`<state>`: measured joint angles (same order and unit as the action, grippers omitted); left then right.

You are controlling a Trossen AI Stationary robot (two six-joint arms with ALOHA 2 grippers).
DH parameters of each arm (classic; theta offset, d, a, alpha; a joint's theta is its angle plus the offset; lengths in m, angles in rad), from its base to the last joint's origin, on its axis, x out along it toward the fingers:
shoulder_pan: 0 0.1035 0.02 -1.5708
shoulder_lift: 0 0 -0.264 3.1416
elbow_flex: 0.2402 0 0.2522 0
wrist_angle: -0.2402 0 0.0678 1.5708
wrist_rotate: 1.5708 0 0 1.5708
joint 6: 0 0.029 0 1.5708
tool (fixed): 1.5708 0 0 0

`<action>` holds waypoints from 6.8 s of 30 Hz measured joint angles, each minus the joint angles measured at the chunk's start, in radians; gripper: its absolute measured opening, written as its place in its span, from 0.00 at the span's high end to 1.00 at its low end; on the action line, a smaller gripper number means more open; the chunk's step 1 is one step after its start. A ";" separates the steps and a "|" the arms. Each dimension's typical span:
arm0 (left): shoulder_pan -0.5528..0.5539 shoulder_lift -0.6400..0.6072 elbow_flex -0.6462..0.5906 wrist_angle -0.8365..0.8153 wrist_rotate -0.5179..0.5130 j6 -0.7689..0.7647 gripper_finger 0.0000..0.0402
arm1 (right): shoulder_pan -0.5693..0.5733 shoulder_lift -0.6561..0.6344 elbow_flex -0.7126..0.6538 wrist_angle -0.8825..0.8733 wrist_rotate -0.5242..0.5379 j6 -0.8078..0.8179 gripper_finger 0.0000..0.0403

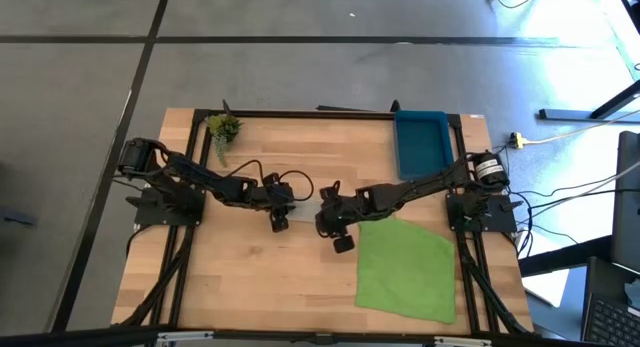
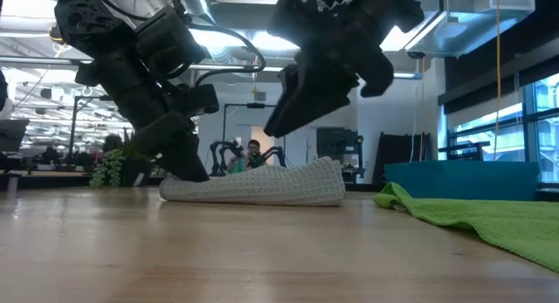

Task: Roll microfiber towels into tight, uniform cylinder then place into a basket
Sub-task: Roll the gray towel, then put the gray towel into the blue bin

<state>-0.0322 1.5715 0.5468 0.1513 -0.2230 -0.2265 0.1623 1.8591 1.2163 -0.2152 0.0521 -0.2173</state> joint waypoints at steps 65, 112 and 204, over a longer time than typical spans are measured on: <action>-0.001 -0.001 0.000 0.019 0.000 0.000 0.76 | -0.193 0.222 0.006 0.115 -0.164 0.055 0.01; -0.001 -0.001 0.000 0.019 0.000 0.000 0.76 | -0.219 0.258 0.002 0.158 -0.204 0.059 0.58; -0.368 -0.434 0.001 -0.169 -0.407 -0.034 0.63 | -0.245 -0.232 -0.002 -0.217 0.160 0.107 0.87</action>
<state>-0.4004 1.1378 0.5480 -0.0176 -0.6300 -0.2610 -0.0827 1.6268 1.2148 -0.4325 0.2126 -0.1104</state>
